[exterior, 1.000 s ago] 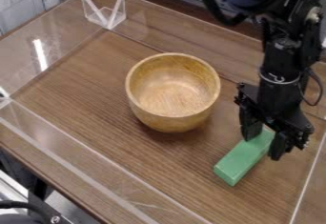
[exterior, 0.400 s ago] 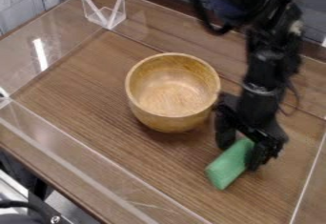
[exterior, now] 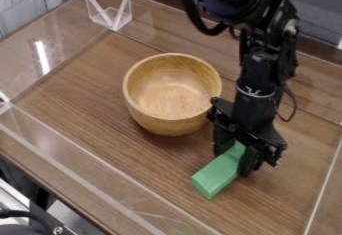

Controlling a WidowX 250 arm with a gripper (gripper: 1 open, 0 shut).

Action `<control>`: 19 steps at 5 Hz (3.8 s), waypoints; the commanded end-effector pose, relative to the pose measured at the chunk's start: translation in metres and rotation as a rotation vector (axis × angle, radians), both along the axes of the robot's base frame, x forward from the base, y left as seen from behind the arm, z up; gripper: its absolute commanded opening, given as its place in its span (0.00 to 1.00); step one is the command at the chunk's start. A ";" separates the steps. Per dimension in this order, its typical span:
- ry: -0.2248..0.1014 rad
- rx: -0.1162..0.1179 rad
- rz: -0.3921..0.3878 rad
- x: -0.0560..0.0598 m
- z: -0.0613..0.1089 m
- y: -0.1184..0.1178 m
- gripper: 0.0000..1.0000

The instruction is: Put the green block in the brown bowl

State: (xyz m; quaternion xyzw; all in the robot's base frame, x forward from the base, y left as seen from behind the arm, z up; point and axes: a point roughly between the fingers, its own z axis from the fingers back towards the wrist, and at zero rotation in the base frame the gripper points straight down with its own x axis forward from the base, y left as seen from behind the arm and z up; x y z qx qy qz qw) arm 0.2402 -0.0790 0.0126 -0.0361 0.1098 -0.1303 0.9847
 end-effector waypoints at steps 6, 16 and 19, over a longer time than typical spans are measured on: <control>0.021 -0.015 0.112 -0.005 0.091 -0.005 0.00; -0.190 -0.059 0.288 0.004 0.139 0.004 0.00; -0.218 -0.059 0.325 0.007 0.152 0.034 0.00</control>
